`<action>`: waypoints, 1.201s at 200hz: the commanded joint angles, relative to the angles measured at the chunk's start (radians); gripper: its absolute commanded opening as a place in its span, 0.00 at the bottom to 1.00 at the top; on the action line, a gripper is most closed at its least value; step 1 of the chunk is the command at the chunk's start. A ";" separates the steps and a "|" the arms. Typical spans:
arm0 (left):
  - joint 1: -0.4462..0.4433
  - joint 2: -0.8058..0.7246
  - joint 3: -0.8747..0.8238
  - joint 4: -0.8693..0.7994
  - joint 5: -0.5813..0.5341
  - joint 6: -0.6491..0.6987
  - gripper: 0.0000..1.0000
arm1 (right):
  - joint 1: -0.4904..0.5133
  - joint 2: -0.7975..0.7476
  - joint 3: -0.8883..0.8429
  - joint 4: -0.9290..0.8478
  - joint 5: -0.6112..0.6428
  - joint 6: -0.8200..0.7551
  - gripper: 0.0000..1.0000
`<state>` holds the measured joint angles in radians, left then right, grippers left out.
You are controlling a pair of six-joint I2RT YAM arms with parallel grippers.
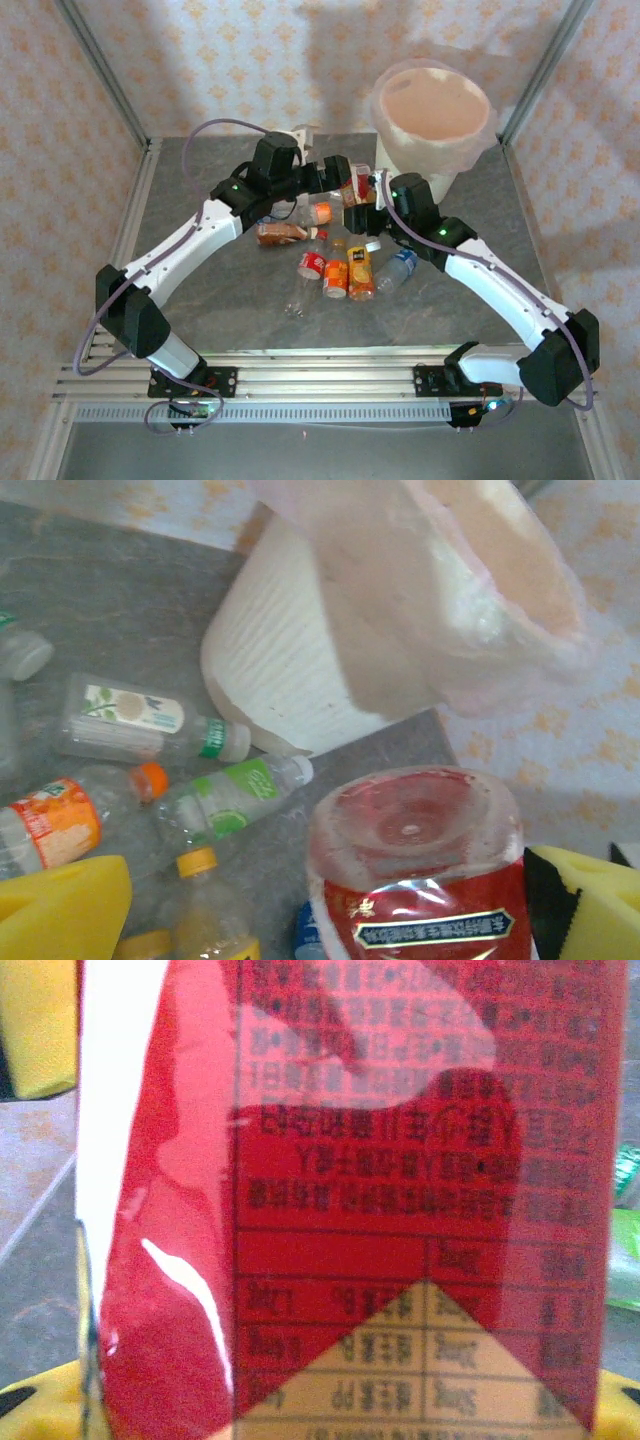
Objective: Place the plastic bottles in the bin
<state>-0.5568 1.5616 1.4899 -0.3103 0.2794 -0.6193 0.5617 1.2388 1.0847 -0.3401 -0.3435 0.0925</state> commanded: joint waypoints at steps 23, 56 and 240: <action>0.017 -0.145 -0.051 -0.120 -0.394 -0.095 1.00 | -0.108 -0.014 0.138 -0.062 0.155 0.017 0.40; 0.019 -0.198 -0.142 -0.135 -0.492 -0.114 1.00 | -0.174 0.048 0.288 -0.062 0.151 0.006 0.39; 0.030 -0.285 -0.394 -0.124 -0.586 -0.166 1.00 | -0.457 0.816 1.254 -0.400 0.008 0.038 0.51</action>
<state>-0.5358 1.3258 1.1351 -0.3981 -0.2352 -0.7349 0.1017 2.0258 2.3047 -0.6949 -0.2920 0.1150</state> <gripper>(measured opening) 0.994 0.576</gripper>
